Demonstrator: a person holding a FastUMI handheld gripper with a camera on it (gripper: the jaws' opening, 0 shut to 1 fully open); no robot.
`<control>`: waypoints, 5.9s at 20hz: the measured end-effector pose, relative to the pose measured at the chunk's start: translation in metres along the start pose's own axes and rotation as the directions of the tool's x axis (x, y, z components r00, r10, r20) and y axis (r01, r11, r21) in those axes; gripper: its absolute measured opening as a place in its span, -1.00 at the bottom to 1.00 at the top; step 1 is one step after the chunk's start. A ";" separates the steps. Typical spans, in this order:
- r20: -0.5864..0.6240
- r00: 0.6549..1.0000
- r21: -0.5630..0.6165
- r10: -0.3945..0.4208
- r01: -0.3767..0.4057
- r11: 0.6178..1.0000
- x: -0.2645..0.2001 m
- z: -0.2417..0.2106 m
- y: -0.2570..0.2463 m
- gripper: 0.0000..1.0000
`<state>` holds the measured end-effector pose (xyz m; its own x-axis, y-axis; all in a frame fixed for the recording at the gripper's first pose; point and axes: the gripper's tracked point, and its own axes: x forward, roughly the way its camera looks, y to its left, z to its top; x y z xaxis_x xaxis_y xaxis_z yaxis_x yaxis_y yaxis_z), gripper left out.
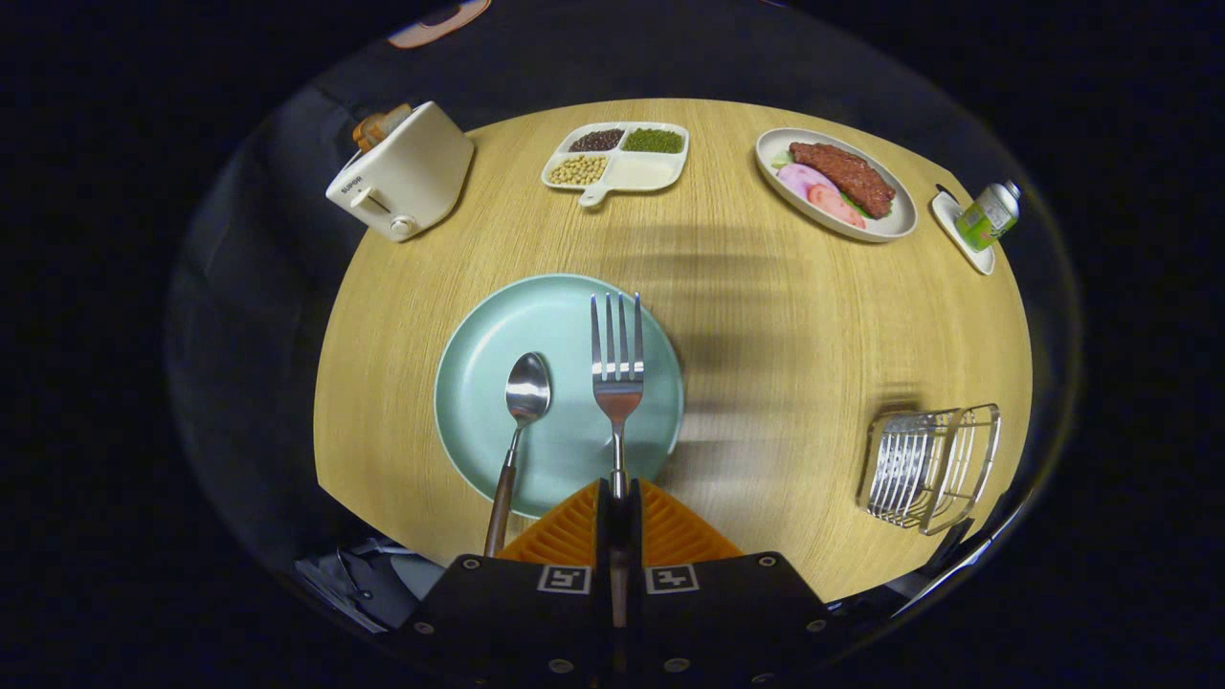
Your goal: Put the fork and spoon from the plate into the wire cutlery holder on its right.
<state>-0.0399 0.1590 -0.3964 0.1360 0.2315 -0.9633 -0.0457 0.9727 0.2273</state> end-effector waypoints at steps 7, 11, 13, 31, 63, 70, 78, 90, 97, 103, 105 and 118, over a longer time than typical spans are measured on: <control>0.126 0.990 0.106 -0.056 0.043 0.993 -0.075 -0.003 -0.073 -0.87; 0.129 0.982 0.167 -0.137 0.115 0.979 -0.094 -0.023 -0.132 -0.87; 0.120 0.983 0.198 -0.141 0.115 0.973 -0.098 -0.034 -0.148 -0.88; 0.009 0.976 0.076 -0.216 0.215 0.974 -0.079 -0.057 -0.222 -0.79; 0.895 0.433 -0.148 0.109 0.056 0.987 -0.177 0.106 0.035 0.83; 0.822 0.561 -0.133 0.094 0.030 0.991 -0.107 0.091 0.073 0.83; 0.417 0.908 -0.148 0.051 0.013 0.989 -0.001 0.031 0.077 0.85; -0.056 0.998 -0.114 0.000 -0.006 0.993 0.083 -0.024 0.094 0.38; -0.114 0.992 -0.129 -0.052 0.037 0.991 0.094 -0.026 0.082 -0.73; -0.046 0.999 -0.132 0.005 -0.011 0.991 0.070 -0.017 0.072 -0.92; -0.017 1.000 -0.094 0.026 -0.027 0.995 0.053 -0.013 0.064 -0.92; 0.148 0.980 0.170 -0.130 0.104 0.980 -0.066 -0.032 -0.114 -0.92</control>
<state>-0.0753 0.0322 -0.3634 0.2859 0.1028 -0.9527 0.1374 0.9796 0.1469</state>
